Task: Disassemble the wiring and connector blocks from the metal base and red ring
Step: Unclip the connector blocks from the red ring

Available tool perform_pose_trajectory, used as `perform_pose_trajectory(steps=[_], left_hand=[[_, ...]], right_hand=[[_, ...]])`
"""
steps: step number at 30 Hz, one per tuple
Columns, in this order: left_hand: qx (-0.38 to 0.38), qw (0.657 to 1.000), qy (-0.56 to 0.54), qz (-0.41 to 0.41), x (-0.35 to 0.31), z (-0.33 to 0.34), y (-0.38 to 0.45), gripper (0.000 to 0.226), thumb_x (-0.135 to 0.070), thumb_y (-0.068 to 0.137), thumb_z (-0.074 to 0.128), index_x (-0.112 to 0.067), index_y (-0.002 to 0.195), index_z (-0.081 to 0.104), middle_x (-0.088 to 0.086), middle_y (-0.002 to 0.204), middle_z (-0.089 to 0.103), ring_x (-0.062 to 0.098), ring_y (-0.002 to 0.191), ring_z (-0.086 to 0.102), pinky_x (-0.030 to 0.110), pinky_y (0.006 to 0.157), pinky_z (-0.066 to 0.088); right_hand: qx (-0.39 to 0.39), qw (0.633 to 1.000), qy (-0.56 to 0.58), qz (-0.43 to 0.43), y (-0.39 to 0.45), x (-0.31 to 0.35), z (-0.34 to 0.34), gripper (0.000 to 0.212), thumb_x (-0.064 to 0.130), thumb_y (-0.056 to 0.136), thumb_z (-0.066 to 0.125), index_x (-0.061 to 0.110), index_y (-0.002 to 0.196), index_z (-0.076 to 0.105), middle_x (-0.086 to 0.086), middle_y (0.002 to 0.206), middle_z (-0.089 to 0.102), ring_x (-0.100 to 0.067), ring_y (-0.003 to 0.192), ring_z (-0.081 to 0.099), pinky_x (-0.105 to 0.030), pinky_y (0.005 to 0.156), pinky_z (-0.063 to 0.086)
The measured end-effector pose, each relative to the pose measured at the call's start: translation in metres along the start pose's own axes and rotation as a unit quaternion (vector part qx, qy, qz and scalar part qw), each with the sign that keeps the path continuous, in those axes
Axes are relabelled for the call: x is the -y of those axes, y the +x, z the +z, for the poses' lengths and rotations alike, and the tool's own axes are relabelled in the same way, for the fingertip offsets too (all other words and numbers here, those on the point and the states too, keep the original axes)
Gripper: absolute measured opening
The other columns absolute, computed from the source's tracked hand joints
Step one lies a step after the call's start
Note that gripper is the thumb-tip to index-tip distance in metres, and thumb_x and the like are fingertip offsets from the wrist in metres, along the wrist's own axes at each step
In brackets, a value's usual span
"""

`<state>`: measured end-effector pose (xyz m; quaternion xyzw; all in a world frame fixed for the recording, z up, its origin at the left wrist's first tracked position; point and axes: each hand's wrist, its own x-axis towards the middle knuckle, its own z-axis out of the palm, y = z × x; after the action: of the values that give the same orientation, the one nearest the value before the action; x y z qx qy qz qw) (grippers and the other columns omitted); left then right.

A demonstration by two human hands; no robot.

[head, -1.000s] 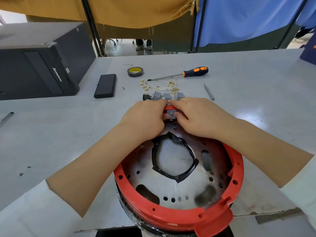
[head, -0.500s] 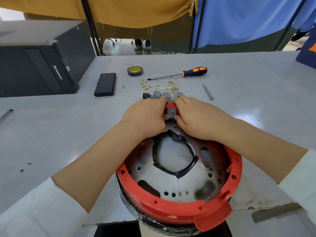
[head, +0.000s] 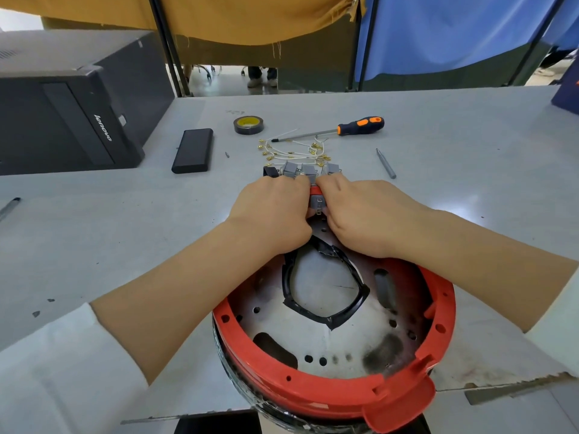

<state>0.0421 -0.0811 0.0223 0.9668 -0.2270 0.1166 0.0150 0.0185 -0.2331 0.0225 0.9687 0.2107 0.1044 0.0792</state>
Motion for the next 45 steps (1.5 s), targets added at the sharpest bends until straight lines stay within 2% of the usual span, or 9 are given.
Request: perform_pose_trajectory(steps=[4,7,9,21,26,30,34,38,45], left_hand=[[-0.005,1.000,0.012,-0.003,-0.003,0.001,0.000,0.019,-0.026,0.080,0.053,-0.019,0.091,0.039,0.005,0.093,0.061,0.022,0.066,0.036,0.029,0.047,0.022],[-0.012,1.000,0.026,-0.009,-0.005,0.002,0.001,0.020,-0.024,0.078,0.052,-0.019,0.089,0.036,0.004,0.093,0.062,0.021,0.065,0.036,0.026,0.044,0.017],[-0.010,0.999,0.031,-0.015,-0.006,0.002,0.000,0.021,-0.023,0.077,0.052,-0.019,0.089,0.035,0.004,0.094,0.062,0.022,0.066,0.036,0.027,0.044,0.016],[0.014,0.999,-0.037,0.009,0.000,0.001,-0.004,0.015,-0.027,0.091,0.044,-0.016,0.102,0.044,0.010,0.108,0.061,0.034,0.094,0.057,0.033,0.064,0.030],[0.006,0.999,-0.033,0.002,-0.001,0.002,-0.004,0.015,-0.030,0.088,0.047,-0.022,0.090,0.034,0.007,0.105,0.061,0.031,0.087,0.055,0.031,0.062,0.028],[0.002,0.999,-0.028,-0.018,-0.002,0.003,-0.003,0.015,-0.029,0.086,0.048,-0.021,0.089,0.035,0.006,0.098,0.061,0.025,0.071,0.039,0.031,0.058,0.026],[-0.008,0.999,-0.011,-0.038,-0.006,0.003,-0.002,0.015,-0.028,0.084,0.048,-0.021,0.088,0.035,0.007,0.091,0.060,0.025,0.065,0.036,0.030,0.051,0.021],[-0.011,0.999,-0.001,-0.052,-0.008,0.002,-0.001,0.016,-0.025,0.079,0.050,-0.020,0.087,0.036,0.004,0.082,0.056,0.015,0.049,0.024,0.026,0.045,0.016],[-0.005,0.998,0.008,-0.059,-0.010,0.000,-0.003,0.016,-0.022,0.077,0.050,-0.020,0.089,0.039,0.005,0.086,0.059,0.020,0.055,0.028,0.026,0.045,0.016]], right_hand=[[-0.008,1.000,-0.025,0.000,0.000,0.001,0.003,0.032,0.027,0.096,0.040,0.010,0.122,0.036,-0.010,0.113,0.050,-0.031,0.076,0.056,-0.034,0.049,0.018],[-0.008,0.999,-0.050,0.004,0.000,0.001,0.004,0.035,0.026,0.094,0.042,0.009,0.124,0.036,-0.010,0.112,0.050,-0.027,0.065,0.043,-0.033,0.045,0.011],[-0.007,0.998,-0.058,0.005,-0.001,0.002,0.004,0.036,0.026,0.094,0.044,0.009,0.124,0.035,-0.010,0.112,0.050,-0.029,0.070,0.051,-0.033,0.045,0.011],[-0.010,1.000,0.021,0.002,-0.003,-0.002,0.001,0.031,0.024,0.098,0.038,0.010,0.126,0.036,-0.011,0.124,0.051,-0.034,0.094,0.060,-0.036,0.061,0.033],[-0.020,1.000,0.013,-0.004,-0.003,-0.002,0.003,0.029,0.025,0.099,0.037,0.011,0.124,0.037,-0.011,0.122,0.052,-0.034,0.089,0.061,-0.036,0.059,0.032],[-0.026,1.000,-0.003,-0.002,-0.003,-0.002,0.005,0.029,0.024,0.098,0.039,0.010,0.124,0.037,-0.011,0.118,0.052,-0.033,0.086,0.061,-0.034,0.056,0.028],[-0.023,0.998,-0.052,-0.003,-0.003,0.000,0.007,0.036,0.023,0.096,0.041,0.008,0.129,0.034,-0.011,0.117,0.051,-0.030,0.081,0.059,-0.032,0.046,0.013],[-0.024,0.997,-0.073,0.005,-0.002,0.002,0.005,0.039,0.021,0.095,0.041,0.006,0.130,0.033,-0.011,0.114,0.050,-0.024,0.063,0.038,-0.031,0.044,0.011],[-0.014,0.998,-0.066,0.021,-0.002,0.004,0.004,0.035,0.021,0.095,0.042,0.007,0.126,0.035,-0.010,0.112,0.051,-0.024,0.064,0.040,-0.031,0.045,0.011]])
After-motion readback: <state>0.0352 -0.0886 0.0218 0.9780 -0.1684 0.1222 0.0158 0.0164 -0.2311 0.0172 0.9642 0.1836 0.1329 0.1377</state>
